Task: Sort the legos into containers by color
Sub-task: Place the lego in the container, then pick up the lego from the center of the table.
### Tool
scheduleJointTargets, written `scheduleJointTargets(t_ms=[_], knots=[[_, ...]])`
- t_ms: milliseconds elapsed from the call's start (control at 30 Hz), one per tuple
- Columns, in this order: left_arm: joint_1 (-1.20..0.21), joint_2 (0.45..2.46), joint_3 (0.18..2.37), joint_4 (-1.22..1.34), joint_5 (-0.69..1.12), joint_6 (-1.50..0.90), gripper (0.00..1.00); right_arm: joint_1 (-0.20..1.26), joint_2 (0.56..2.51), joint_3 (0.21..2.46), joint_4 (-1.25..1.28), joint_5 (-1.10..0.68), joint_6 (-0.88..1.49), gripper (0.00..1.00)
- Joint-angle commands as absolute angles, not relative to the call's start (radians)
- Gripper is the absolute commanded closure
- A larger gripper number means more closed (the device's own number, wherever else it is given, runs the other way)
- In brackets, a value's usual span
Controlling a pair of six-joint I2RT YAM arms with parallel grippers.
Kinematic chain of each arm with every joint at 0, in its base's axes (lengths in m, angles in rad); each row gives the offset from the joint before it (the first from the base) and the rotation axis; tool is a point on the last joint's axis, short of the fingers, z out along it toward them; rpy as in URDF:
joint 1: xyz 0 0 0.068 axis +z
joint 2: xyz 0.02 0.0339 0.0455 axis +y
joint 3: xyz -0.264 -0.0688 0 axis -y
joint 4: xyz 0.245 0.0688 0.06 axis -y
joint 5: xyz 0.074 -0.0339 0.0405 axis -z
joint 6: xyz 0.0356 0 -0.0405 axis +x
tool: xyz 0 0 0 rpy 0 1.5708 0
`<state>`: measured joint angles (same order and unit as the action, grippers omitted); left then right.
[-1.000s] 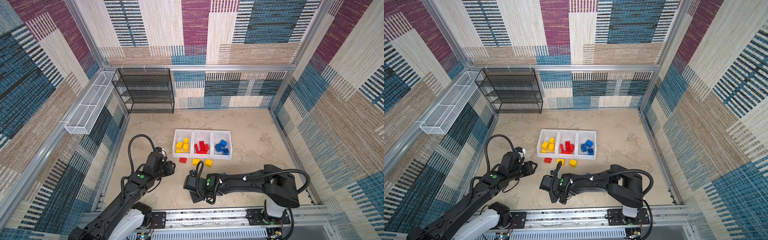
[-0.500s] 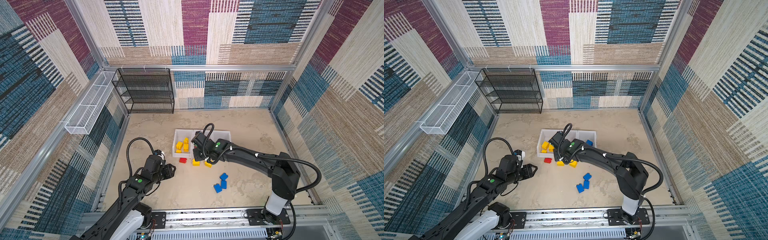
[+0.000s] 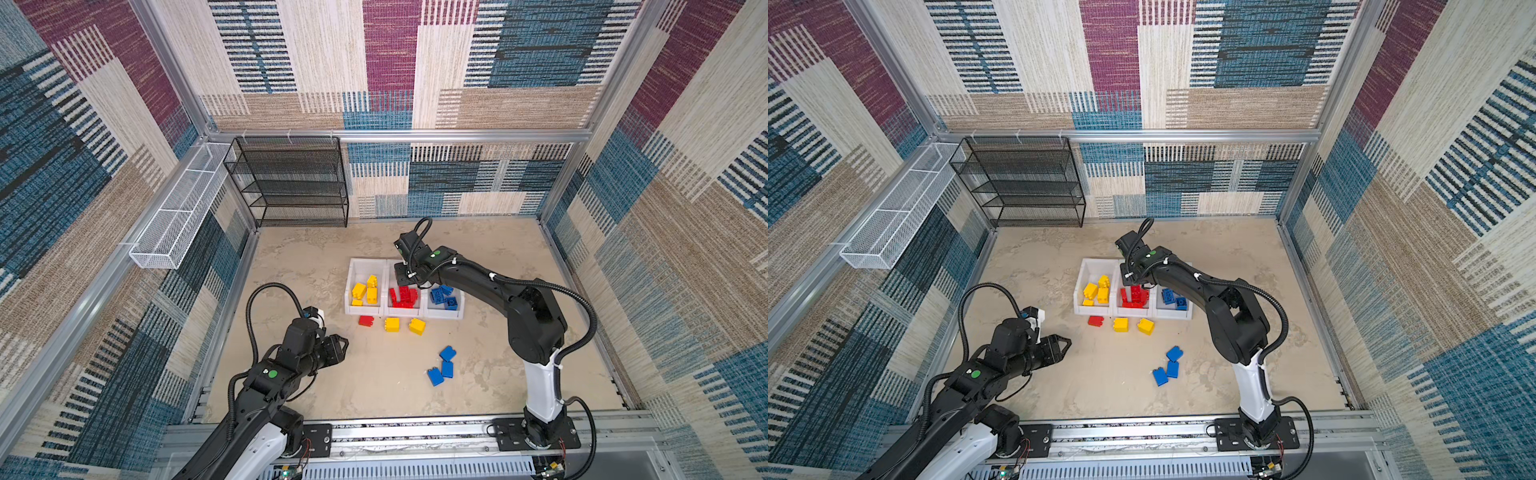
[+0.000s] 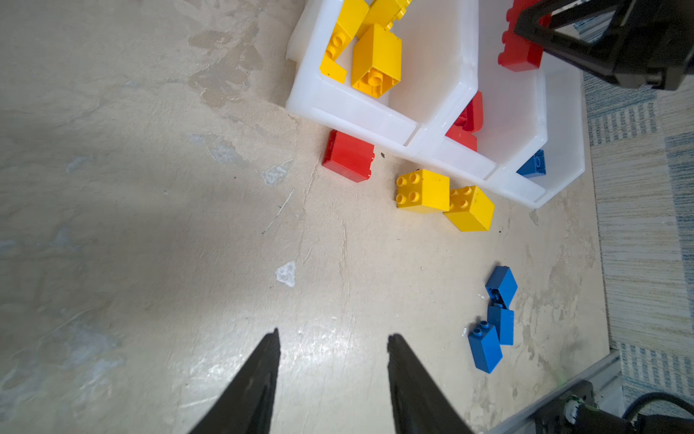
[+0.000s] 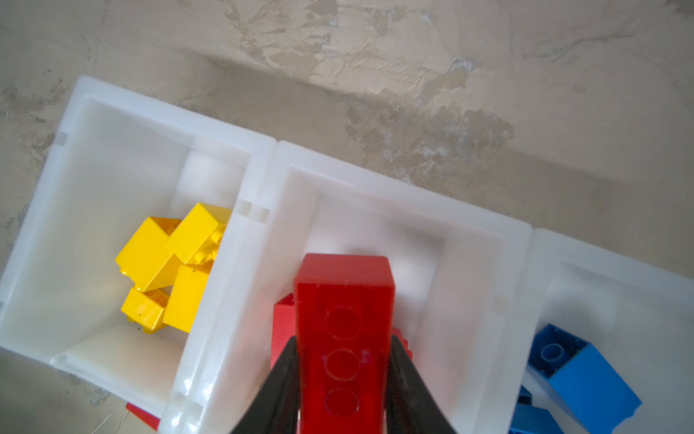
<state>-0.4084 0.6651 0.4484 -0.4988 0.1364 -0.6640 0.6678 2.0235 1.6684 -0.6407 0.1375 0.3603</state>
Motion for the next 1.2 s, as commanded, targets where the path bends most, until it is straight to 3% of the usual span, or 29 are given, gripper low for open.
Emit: scheduleJointTargets(t_ms=[0, 267, 600, 1167], knots=[[-0.409, 0.665, 0.445, -0.512, 0.129, -0.694, 0.5, 0.665, 2.024, 1.675, -0.617, 0.128, 0.341, 0.52], [-0.409, 0.669, 0.441, -0.509, 0.13, -0.703, 0.5, 0.66, 2.005, 1.662, -0.614, 0.133, 0.336, 0.37], [-0.408, 0.719, 0.443, -0.47, 0.149, -0.684, 0.5, 0.657, 1.924, 1.606, -0.595, 0.134, 0.351, 0.35], [-0.416, 1.071, 0.604, -0.396, 0.155, -0.492, 0.49, 0.657, 1.677, 1.39, -0.592, 0.167, 0.383, 0.34]])
